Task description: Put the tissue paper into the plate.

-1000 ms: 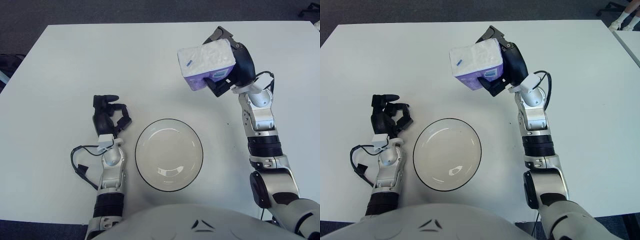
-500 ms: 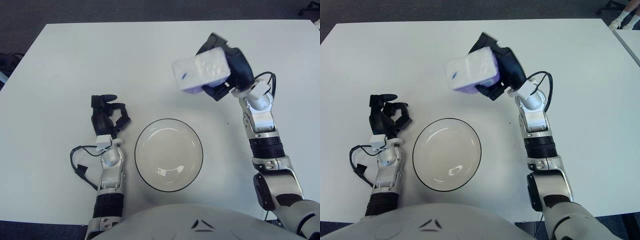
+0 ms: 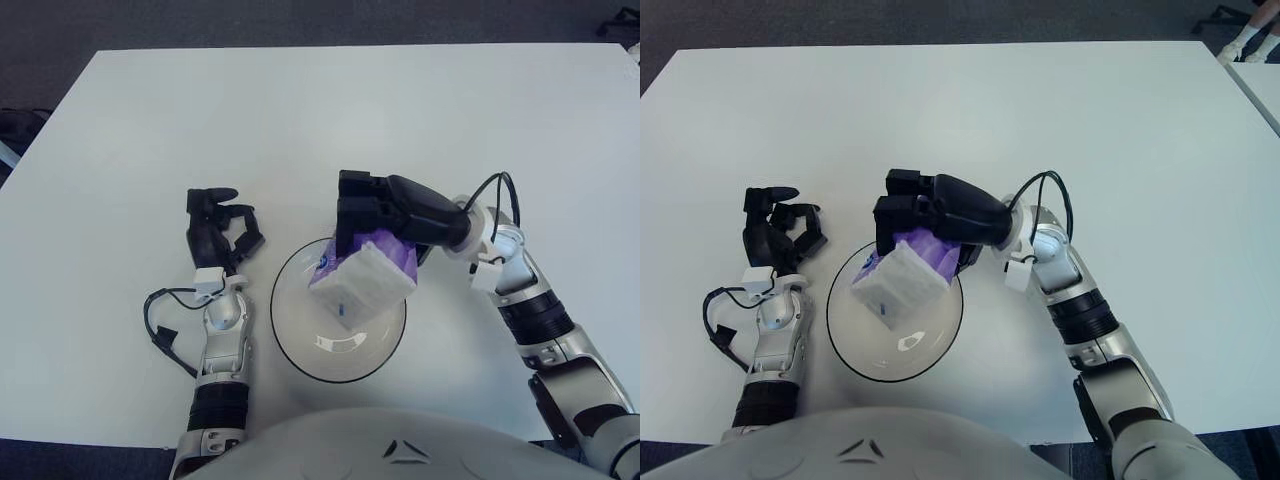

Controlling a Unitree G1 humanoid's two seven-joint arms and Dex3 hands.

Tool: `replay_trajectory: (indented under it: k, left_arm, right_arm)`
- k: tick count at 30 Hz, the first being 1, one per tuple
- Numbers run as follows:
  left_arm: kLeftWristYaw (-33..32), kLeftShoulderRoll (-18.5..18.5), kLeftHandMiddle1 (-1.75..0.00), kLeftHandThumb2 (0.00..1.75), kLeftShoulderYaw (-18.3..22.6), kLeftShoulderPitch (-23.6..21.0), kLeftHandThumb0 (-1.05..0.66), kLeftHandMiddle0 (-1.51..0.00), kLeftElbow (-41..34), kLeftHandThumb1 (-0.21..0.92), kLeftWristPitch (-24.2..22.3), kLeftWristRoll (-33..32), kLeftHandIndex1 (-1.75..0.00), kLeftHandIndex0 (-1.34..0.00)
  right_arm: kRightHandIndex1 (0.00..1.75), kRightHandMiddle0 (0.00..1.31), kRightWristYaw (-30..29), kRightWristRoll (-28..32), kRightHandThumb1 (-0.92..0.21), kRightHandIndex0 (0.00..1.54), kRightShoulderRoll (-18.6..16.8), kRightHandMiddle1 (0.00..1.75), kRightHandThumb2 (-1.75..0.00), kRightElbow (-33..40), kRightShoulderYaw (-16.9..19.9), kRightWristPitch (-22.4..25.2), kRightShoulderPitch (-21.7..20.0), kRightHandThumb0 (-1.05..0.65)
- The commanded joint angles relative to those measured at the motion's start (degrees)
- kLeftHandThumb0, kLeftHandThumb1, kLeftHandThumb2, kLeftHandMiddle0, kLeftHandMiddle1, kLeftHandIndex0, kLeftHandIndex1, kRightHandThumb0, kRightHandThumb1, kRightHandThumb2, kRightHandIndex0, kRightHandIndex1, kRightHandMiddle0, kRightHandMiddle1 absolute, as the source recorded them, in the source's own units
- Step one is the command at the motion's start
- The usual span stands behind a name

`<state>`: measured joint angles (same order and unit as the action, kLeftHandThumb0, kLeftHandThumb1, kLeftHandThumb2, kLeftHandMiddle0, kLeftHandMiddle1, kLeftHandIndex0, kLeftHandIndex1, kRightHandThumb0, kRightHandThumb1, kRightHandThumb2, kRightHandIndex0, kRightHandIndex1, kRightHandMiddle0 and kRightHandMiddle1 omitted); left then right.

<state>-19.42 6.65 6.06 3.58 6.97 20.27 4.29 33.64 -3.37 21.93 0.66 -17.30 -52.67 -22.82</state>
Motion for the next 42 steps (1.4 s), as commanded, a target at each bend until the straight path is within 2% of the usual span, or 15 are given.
replay_trajectory:
  k: [1, 14, 22, 24, 28, 29, 30, 32, 33, 34, 35, 36, 39, 40, 42]
  left_arm:
    - [0.14, 0.46, -1.49, 1.03, -0.16, 3.82, -0.01, -0.57, 5.49, 0.5, -0.74, 0.54, -1.75, -0.32]
    - [-0.08, 0.42, -1.44, 1.04, -0.49, 4.2, -0.01, -0.63, 5.12, 0.47, -0.42, 1.29, -1.75, -0.33]
    - [-0.11, 0.47, -1.44, 1.05, -0.68, 4.53, -0.01, -0.63, 4.79, 0.47, -0.48, 1.57, -1.75, -0.33]
    - [-0.06, 0.47, -1.45, 1.05, -0.7, 4.64, -0.01, -0.63, 4.58, 0.47, -0.92, 1.6, -1.75, -0.33]
    - [0.32, 0.71, -1.46, 1.0, 0.02, 4.16, -0.01, -0.59, 5.36, 0.51, -2.51, 0.12, -1.75, -0.3]
    - [0.36, 0.8, -1.46, 1.0, 0.2, 4.06, -0.01, -0.59, 5.44, 0.51, -3.07, -0.21, -1.75, -0.3]
    - [0.29, 0.83, -1.45, 0.99, 0.47, 3.8, -0.01, -0.59, 5.77, 0.52, -3.84, -0.5, -1.75, -0.31]
    - [0.1, 0.87, -1.43, 0.98, 0.74, 3.48, -0.01, -0.59, 6.24, 0.52, -4.69, -0.64, -1.75, -0.32]
    - [0.02, 0.9, -1.42, 0.96, 0.78, 3.4, -0.01, -0.58, 6.37, 0.54, -4.92, -0.62, -1.75, -0.32]
    - [-0.07, 0.87, -1.41, 0.95, 0.84, 3.23, 0.0, -0.58, 6.86, 0.54, -4.89, -0.61, -1.75, -0.32]
    - [-0.12, 0.83, -1.41, 0.93, 0.89, 3.09, 0.0, -0.57, 7.2, 0.56, -4.88, -0.62, -1.75, -0.31]
    - [-0.14, 0.81, -1.41, 0.91, 0.94, 3.0, 0.0, -0.56, 7.42, 0.57, -4.85, -0.63, -1.75, -0.3]
    - [-0.14, 0.81, -1.4, 0.87, 1.04, 2.88, 0.0, -0.54, 7.68, 0.6, -5.06, -0.73, -1.75, -0.29]
    - [-0.07, 0.79, -1.4, 0.86, 1.1, 2.81, 0.0, -0.54, 7.88, 0.61, -5.12, -0.83, -1.75, -0.29]
    - [0.07, 0.76, -1.39, 0.82, 1.18, 2.71, 0.0, -0.53, 8.21, 0.64, -5.12, -1.03, -1.75, -0.27]
  right_arm:
    - [1.66, 0.62, 0.23, 0.55, 0.0, 0.88, 0.85, 1.75, -1.66, 1.58, -0.72, -1.27, 0.63, 0.0]
    - [1.67, 0.6, 0.16, -0.52, -0.02, 0.86, 2.6, 1.75, -1.64, 3.41, -1.39, -1.25, 0.73, 0.0]
    - [1.64, 0.59, -0.61, -0.44, -0.03, 0.86, 2.15, 1.75, -1.61, 3.18, -1.4, -1.37, 1.03, 0.0]
    - [1.66, 0.59, -1.11, -0.3, -0.05, 0.84, 1.61, 1.75, -1.6, 4.01, -1.24, 0.37, 1.84, 0.0]
    - [1.73, 0.58, 0.2, 1.68, -0.17, 0.67, 1.58, 1.68, -1.47, 9.59, -2.35, 11.61, 2.6, -0.01]
    - [1.73, 0.55, 0.62, 2.09, -0.25, 0.58, 1.91, 1.7, -1.37, 10.84, -2.29, 13.91, 2.51, -0.01]
    - [1.72, 0.48, 0.91, 2.04, -0.41, 0.43, 2.31, 1.71, -1.2, 12.32, -2.04, 16.21, 2.74, -0.01]
    - [1.45, 0.33, 1.05, 1.31, -0.66, 0.22, 2.7, 1.73, -0.87, 13.95, -1.59, 18.64, 3.28, -0.17]
    - [1.18, 0.28, 1.04, 0.86, -0.75, 0.14, 2.78, 1.74, -0.75, 14.4, -1.4, 19.33, 3.5, -0.24]
    - [1.08, 0.26, 1.05, 0.41, -0.79, 0.11, 2.75, 1.74, -0.71, 14.91, -1.33, 20.32, 3.43, -0.26]
    - [0.69, 0.16, 1.07, 0.13, -0.83, 0.07, 2.73, 1.28, -0.81, 15.35, -1.3, 21.15, 3.37, -0.41]
    - [0.44, 0.1, 1.1, 0.02, -0.87, 0.04, 2.72, 0.96, -0.87, 15.74, -1.31, 21.81, 3.33, -0.5]
    - [0.14, 0.03, 0.72, 0.24, -0.9, 0.01, 1.54, 0.55, -0.96, 11.59, -1.59, 20.09, 2.33, -0.65]
    - [0.11, 0.03, 0.67, 1.07, -0.91, 0.01, 1.23, 0.51, -0.97, 10.5, -1.51, 19.46, 2.49, -0.67]
    - [0.05, 0.01, 0.79, 2.72, -0.92, 0.0, 1.0, 0.29, -1.0, 10.05, -1.18, 19.31, 3.01, -0.75]
